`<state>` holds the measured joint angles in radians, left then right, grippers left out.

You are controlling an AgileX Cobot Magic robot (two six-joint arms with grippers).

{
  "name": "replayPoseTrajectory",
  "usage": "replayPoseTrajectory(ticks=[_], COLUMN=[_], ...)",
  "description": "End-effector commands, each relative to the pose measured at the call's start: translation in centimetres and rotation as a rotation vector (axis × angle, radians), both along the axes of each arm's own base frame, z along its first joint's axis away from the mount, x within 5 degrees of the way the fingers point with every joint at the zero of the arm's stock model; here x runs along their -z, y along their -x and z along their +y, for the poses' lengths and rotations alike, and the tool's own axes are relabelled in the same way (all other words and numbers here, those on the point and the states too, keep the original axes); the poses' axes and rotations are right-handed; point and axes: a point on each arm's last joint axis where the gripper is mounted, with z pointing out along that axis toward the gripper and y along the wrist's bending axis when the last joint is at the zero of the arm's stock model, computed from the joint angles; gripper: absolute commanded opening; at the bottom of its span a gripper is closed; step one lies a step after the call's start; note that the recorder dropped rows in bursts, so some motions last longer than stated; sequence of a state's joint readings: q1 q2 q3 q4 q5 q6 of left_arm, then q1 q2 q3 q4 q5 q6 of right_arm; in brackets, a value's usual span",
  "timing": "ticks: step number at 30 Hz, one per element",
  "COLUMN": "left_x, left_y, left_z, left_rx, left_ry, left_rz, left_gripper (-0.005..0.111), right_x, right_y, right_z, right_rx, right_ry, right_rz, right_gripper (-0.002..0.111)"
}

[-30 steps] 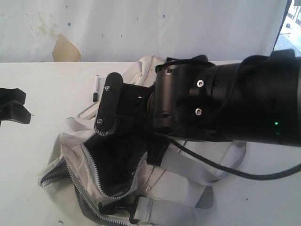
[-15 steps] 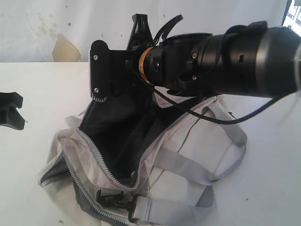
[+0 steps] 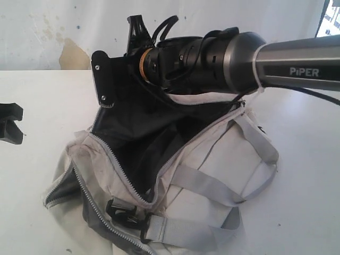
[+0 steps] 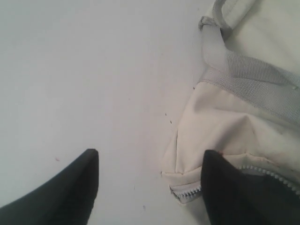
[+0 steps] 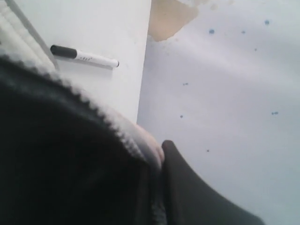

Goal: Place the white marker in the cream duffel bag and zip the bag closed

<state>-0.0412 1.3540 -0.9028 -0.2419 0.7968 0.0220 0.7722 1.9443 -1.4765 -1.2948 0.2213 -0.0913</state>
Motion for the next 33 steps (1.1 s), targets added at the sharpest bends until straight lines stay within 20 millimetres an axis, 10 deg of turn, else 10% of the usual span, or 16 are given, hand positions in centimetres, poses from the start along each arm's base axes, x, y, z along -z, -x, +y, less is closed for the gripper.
replayPoseTrajectory(ticks=[1, 18, 33], left_x=[0.0, 0.3, 0.2], left_y=[0.0, 0.3, 0.2], left_z=[0.1, 1.0, 1.0], left_rx=[-0.019, -0.044, -0.051], left_ry=[-0.004, -0.095, -0.092], left_rz=[-0.006, 0.031, 0.018], left_gripper=[0.067, 0.067, 0.067], right_x=[0.5, 5.6, -1.1], right_y=[-0.7, -0.9, -2.1], right_z=[0.6, 2.7, 1.4], right_rx=[-0.004, 0.054, 0.573], right_ry=[-0.054, -0.327, -1.01], right_rz=[0.026, 0.327, 0.587], right_gripper=[0.0, 0.059, 0.075])
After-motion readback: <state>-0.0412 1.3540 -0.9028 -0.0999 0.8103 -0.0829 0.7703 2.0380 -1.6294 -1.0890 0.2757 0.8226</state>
